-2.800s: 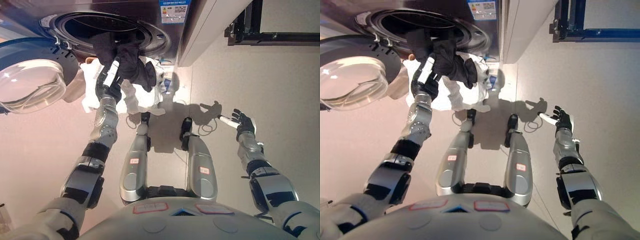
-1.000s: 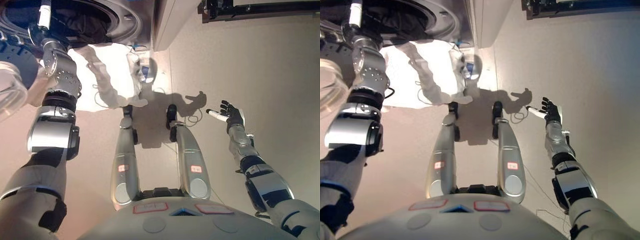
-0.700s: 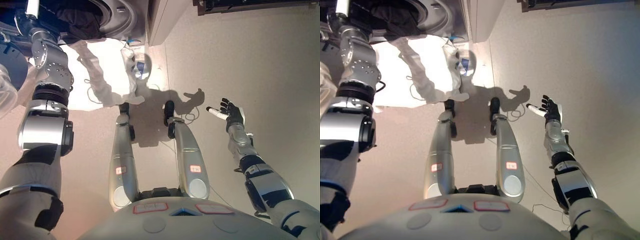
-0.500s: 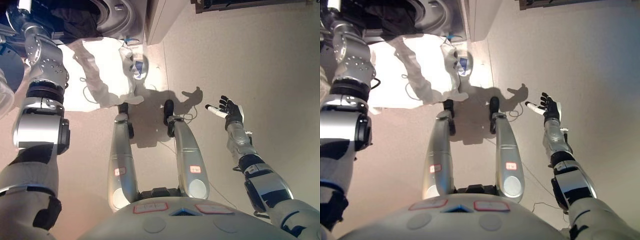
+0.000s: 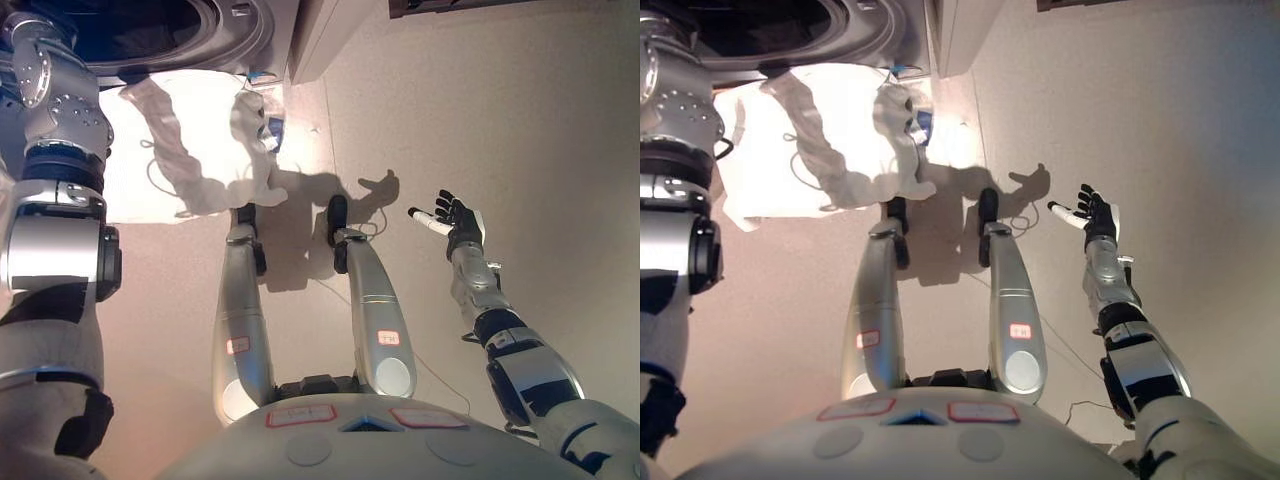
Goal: Put the clothes in the basket into the washing machine.
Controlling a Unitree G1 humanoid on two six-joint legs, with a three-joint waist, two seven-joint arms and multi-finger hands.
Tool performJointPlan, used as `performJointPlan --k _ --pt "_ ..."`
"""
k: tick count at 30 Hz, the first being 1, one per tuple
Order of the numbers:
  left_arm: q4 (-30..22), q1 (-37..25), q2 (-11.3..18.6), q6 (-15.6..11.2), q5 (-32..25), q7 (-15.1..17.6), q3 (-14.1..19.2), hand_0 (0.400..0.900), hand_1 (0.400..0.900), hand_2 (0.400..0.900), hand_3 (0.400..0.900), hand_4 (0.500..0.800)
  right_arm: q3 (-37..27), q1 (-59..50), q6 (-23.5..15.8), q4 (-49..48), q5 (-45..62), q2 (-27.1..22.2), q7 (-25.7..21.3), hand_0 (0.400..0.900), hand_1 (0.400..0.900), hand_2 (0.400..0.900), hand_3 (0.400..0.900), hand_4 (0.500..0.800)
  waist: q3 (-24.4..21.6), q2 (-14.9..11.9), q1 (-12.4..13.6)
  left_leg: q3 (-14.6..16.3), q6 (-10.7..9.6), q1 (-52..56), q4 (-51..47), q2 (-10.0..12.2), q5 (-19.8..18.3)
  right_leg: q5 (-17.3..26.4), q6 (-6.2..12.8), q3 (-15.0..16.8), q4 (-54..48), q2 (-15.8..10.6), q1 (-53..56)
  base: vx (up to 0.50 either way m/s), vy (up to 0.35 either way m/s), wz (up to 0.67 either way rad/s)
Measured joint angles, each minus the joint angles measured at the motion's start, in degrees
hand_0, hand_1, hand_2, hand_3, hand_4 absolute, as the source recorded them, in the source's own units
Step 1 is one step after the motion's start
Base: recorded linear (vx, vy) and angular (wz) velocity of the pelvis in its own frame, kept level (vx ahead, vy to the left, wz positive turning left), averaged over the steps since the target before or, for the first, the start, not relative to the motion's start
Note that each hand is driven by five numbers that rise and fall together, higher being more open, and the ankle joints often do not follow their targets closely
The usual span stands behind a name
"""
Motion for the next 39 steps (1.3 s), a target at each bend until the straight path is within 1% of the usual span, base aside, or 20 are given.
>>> performJointPlan --k 5,8,11,13,14,15,16,18,19,21,23,24,26,27,28,29,31,33,35,39 --pt "-0.06 -0.49 0.0 0.0 -0.01 -0.1 -0.03 0.4 0.4 0.4 0.4 0.5 0.0 -0.32 -0.04 -0.55 -0.01 0.04 0.06 0.9 0.9 0.9 0.9 0.8 0.0 0.0 -0.32 0.5 0.29 -0.04 -0.23 0.05 -0.19 0.64 0.56 0.57 -1.28 0.06 0.21 0.02 0.034 -0.07" --pt "-0.02 -0.6 0.06 0.0 -0.01 -0.1 -0.11 0.4 0.4 0.4 0.4 0.5 0.1 -0.42 -0.05 -0.58 -0.01 0.15 0.14 0.9 0.9 0.9 0.9 0.8 0.0 0.0 -0.48 1.0 0.68 0.02 -0.54 0.23 -0.2 1.97 0.63 0.7 -2.33 0.09 0.36 0.02 0.018 -0.02" --pt "-0.01 -0.73 0.2 0.02 0.01 -0.09 -1.62 0.406 0.406 0.406 0.406 0.504 0.2 -0.36 -0.05 -0.46 0.0 0.32 0.4 0.9 0.9 0.9 0.9 0.8 -0.03 -0.05 -0.78 1.35 1.06 0.68 -1.16 0.28 -0.11 2.25 0.95 0.72 -4.58 -0.04 1.69 0.03 0.04 -0.05" --pt "0.06 -0.8 0.27 0.09 0.15 0.0 -2.67 0.584 0.584 0.584 0.584 0.611 0.32 -0.32 -0.05 -0.34 0.04 0.43 0.39 0.9 0.9 0.9 0.9 0.8 -0.04 -0.06 -0.81 1.71 1.29 1.5 -1.41 0.24 -0.05 3.05 1.43 0.79 -5.64 -0.13 2.8 0.03 0.033 -0.06" --pt "0.09 -1.05 0.39 0.18 0.23 0.08 -3.19 0.692 0.692 0.692 0.692 0.675 0.42 -0.36 -0.05 -0.37 0.03 0.36 0.38 0.9 0.9 0.9 0.9 0.8 -0.04 -0.07 -0.83 1.8 1.36 1.78 -1.55 0.29 -0.27 2.93 1.27 0.76 -6.16 -0.27 3.2 0.0 0.0 0.0" --pt "0.34 -1.41 0.74 0.28 0.6 0.2 -4.43 0.9 0.9 0.9 0.9 0.8 0.49 -0.36 -0.09 -0.51 0.03 0.36 0.37 0.9 0.9 0.9 0.9 0.8 -0.1 -0.17 -0.77 2.13 1.48 1.96 -1.82 0.23 -0.23 3.17 1.41 0.81 -6.44 -0.49 3.29 0.0 0.0 0.0" --pt "0.34 -1.67 1.05 0.66 1.42 0.32 -4.91 0.9 0.9 0.9 0.9 0.8 0.48 -0.41 -0.09 -0.79 0.03 0.31 0.4 0.9 0.9 0.9 0.9 0.8 -0.1 -0.16 -0.68 2.35 1.3 2.01 -2.04 0.14 -0.48 2.92 1.0 0.87 -7.04 -0.62 3.43 0.0 0.0 0.0" --pt "1.45 -2.58 1.29 0.81 4.25 0.97 -6.77 0.9 0.9 0.9 0.9 0.8 1.04 -0.52 -0.15 -1.25 0.04 0.34 0.37 0.9 0.9 0.9 0.9 0.8 -0.1 -0.17 -0.48 2.67 1.99 1.91 -2.2 0.06 -0.05 3.99 1.81 0.74 -7.66 -0.81 3.47 0.0 0.0 0.0" --pt "1.94 -3.05 1.38 1.04 5.63 1.4 -7.49 0.9 0.9 0.9 0.9 0.8 1.57 -0.56 -0.18 -1.34 0.03 0.41 0.39 0.9 0.9 0.9 0.9 0.8 -0.1 -0.17 -0.41 2.73 2.08 1.84 -2.17 0.03 0.07 4.3 1.98 0.77 -7.76 -0.83 3.44 -0.11 0.008 0.05" --pt "2.66 -4.17 1.85 2.23 10.38 2.63 -10.29 0.9 0.9 0.9 0.9 0.8 2.18 -0.57 -0.22 -1.51 0.03 0.5 0.47 0.9 0.9 0.9 0.9 0.8 -0.1 -0.17 -0.31 2.73 2.2 1.8 -2.13 -0.08 -0.03 4.55 1.94 0.75 -7.73 -0.96 3.42 -0.12 0.002 0.06" --pt "3.95 -4.88 3.01 4.2 17.64 3.65 -13.04 0.9 0.9 0.9 0.9 0.8 2.14 -0.73 -0.31 -1.61 0.01 0.42 0.43 0.9 0.9 0.9 0.9 0.8 -0.1 -0.18 -0.31 2.82 2.25 1.68 -2.09 -0.29 -0.07 3.86 1.38 0.66 -7.92 -1.17 3.51 -0.03 -0.016 0.1" --pt "4.76 -5.29 3.59 5.25 21.93 4.84 -14.92 0.9 0.9 0.9 0.9 0.8 2.08 -0.9 -0.38 -1.61 -0.01 0.3 0.3 0.9 0.9 0.9 0.9 0.8 -0.1 -0.18 -0.4 2.84 2.34 1.68 -2.18 -0.48 -0.12 3.75 1.3 0.64 -7.88 -1.36 3.43 -0.03 -0.023 0.12" --pt "4.6 -6.04 5.64 8.22 34.26 8.25 -20.0 0.9 0.9 0.9 0.9 0.8 2.01 -0.9 -0.88 -1.92 -0.1 -0.02 -0.05 0.9 0.9 0.9 0.9 0.8 -0.1 -0.18 -0.55 2.81 2.47 1.37 -2.22 -0.71 -0.04 3.74 1.29 0.59 -7.72 -1.61 3.11 -0.02 -0.024 0.08" --pt "4.62 -6.21 6.62 9.7 39.02 9.39 -22.89 0.9 0.9 0.9 0.9 0.8 1.97 -0.93 -1.13 -1.99 -0.11 -0.13 -0.33 0.9 0.9 0.9 0.9 0.8 -0.1 -0.18 -0.56 2.76 2.49 1.19 -2.17 -0.8 -0.03 3.74 1.29 0.57 -7.73 -1.67 3.02 0.0 0.0 0.0" --pt "4.61 -6.29 7.07 11.69 46.8 11.2 -25.47 0.9 0.9 0.9 0.9 0.8 1.97 -0.99 -1.17 -2.22 -0.3 -0.3 -0.72 0.9 0.9 0.9 0.9 0.8 -0.1 -0.18 -0.45 2.76 2.57 1.0 -2.17 -0.89 0.04 3.74 1.29 0.57 -7.74 -1.75 2.91 0.0 0.0 0.0" --pt "4.62 -6.42 7.79 12.97 52.68 12.35 -28.01 0.9 0.9 0.9 0.9 0.8 1.93 -1.21 -1.21 -2.24 -0.5 -0.31 -1.34 0.9 0.9 0.9 0.9 0.8 -0.1 -0.19 -0.42 2.67 2.64 0.81 -2.16 -0.98 0.09 3.74 1.29 0.6 -7.74 -1.8 2.81 0.0 0.0 0.0" --pt "4.65 -6.7 8.91 14.96 61.67 13.35 -31.13 0.9 0.9 0.9 0.9 0.8 1.9 -1.95 -1.31 -2.26 -0.72 -0.4 -1.95 0.9 0.9 0.9 0.9 0.8 -0.04 -0.3 -0.38 2.67 2.7 0.61 -2.15 -1.18 0.14 3.74 1.29 0.71 -7.74 -1.95 2.64 0.0 0.0 0.0" --pt "4.78 -6.8 9.55 16.42 68.21 13.95 -33.05 0.9 0.9 0.9 0.9 0.8 1.79 -2.7 -1.98 -2.87 -0.72 -0.51 -2.68 0.9 0.9 0.9 0.9 0.8 -0.01 -0.36 -0.33 2.76 2.81 0.37 -2.14 -1.35 0.21 3.74 1.29 0.78 -7.7 -2.12 2.32 0.0 0.0 0.0" --pt "4.78 -7.42 10.08 18.17 74.61 14.41 -35.95 0.9 0.9 0.9 0.9 0.8 1.6 -3.13 -2.6 -3.95 -0.71 -0.69 -3.09 0.9 0.9 0.9 0.9 0.8 0.01 -0.4 -0.25 2.75 2.92 0.2 -2.15 -1.5 0.28 3.74 1.29 0.77 -7.64 -2.26 2.11 -0.01 -0.006 0.02" --pt "4.58 -7.56 10.09 18.47 80.28 14.39 -36.35 0.9 0.9 0.9 0.9 0.8 1.58 -3.21 -3.55 -5.99 -0.71 -1.01 -3.12 0.9 0.9 0.9 0.9 0.8 0.08 -0.72 -0.27 2.61 3.03 0.2 -2.14 -1.76 0.36 3.74 1.29 0.79 -7.43 -2.43 2.15 0.0 0.0 0.0"
